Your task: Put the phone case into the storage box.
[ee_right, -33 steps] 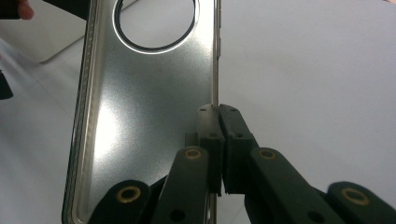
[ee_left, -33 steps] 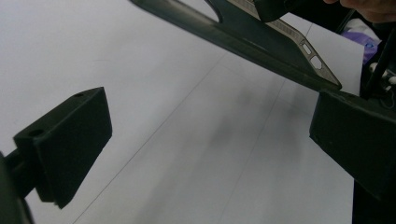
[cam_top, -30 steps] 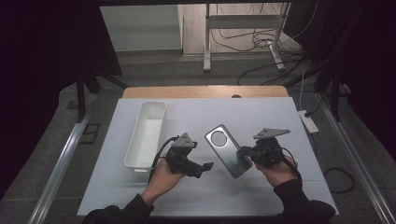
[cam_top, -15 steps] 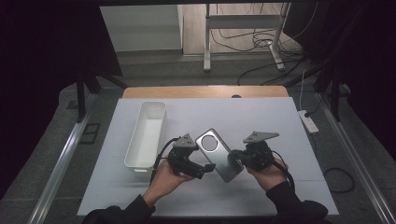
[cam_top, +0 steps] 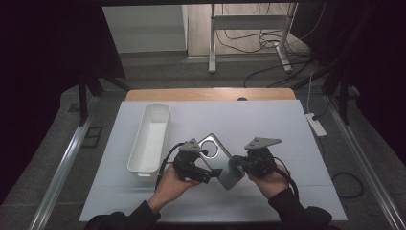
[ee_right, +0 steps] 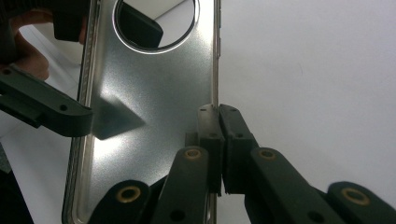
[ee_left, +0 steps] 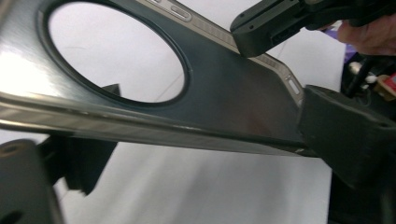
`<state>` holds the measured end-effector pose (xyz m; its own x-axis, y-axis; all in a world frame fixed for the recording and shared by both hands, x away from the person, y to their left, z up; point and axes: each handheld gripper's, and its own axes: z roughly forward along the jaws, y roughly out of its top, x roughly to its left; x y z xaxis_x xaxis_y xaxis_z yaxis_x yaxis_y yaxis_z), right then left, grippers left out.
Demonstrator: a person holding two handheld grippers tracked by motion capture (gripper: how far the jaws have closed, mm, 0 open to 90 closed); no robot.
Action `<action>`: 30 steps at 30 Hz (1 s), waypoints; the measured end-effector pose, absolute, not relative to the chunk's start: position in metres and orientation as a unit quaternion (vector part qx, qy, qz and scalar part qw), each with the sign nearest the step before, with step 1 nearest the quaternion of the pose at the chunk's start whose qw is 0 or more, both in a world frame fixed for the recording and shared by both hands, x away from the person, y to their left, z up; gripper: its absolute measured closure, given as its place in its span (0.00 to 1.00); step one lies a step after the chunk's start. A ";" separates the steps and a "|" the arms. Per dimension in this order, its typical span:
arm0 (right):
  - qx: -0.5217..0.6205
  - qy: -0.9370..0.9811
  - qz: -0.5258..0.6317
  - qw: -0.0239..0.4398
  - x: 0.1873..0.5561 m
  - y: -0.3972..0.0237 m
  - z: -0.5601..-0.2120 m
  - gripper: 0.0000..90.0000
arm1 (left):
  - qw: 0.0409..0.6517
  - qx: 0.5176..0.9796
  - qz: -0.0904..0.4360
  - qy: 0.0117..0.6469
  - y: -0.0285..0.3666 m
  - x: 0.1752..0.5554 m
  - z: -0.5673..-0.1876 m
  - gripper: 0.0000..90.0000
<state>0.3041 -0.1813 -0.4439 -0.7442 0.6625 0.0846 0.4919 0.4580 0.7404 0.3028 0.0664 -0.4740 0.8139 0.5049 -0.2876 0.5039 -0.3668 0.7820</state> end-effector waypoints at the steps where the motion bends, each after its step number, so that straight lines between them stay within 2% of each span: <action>1: 0.340 0.847 0.395 0.109 0.304 -0.181 -0.444 0.98 | 0.473 0.827 -0.004 0.305 0.067 0.303 -0.474 0.17; 7: 0.336 0.847 0.396 0.114 0.302 -0.180 -0.444 0.98 | 0.474 0.825 -0.039 0.306 0.069 0.304 -0.474 0.43; 9: 0.336 0.847 0.395 0.115 0.302 -0.180 -0.444 0.98 | 0.477 0.822 -0.052 0.308 0.070 0.305 -0.475 0.49; 12: 0.332 0.849 0.394 0.117 0.301 -0.179 -0.445 0.98 | 0.482 0.813 -0.080 0.315 0.072 0.306 -0.474 0.64; 15: 0.325 0.855 0.386 0.123 0.300 -0.176 -0.448 0.97 | 0.490 0.808 -0.096 0.314 0.073 0.307 -0.473 0.85; 23: 0.318 0.851 0.402 0.110 0.300 -0.177 -0.447 0.94 | 0.482 0.816 -0.073 0.312 0.077 0.305 -0.468 0.88; 26: 0.321 0.846 0.413 0.098 0.302 -0.183 -0.444 0.78 | 0.472 0.823 -0.065 0.307 0.078 0.305 -0.467 0.88; 30: 0.324 0.833 0.443 0.068 0.305 -0.192 -0.442 0.48 | 0.466 0.831 -0.060 0.299 0.079 0.306 -0.467 0.88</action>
<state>0.3049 -0.1915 -0.4420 -0.7808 0.6003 0.1734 0.4798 0.3982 0.7818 0.3056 0.0794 -0.4667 0.8144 0.4404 -0.3780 0.5522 -0.3877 0.7381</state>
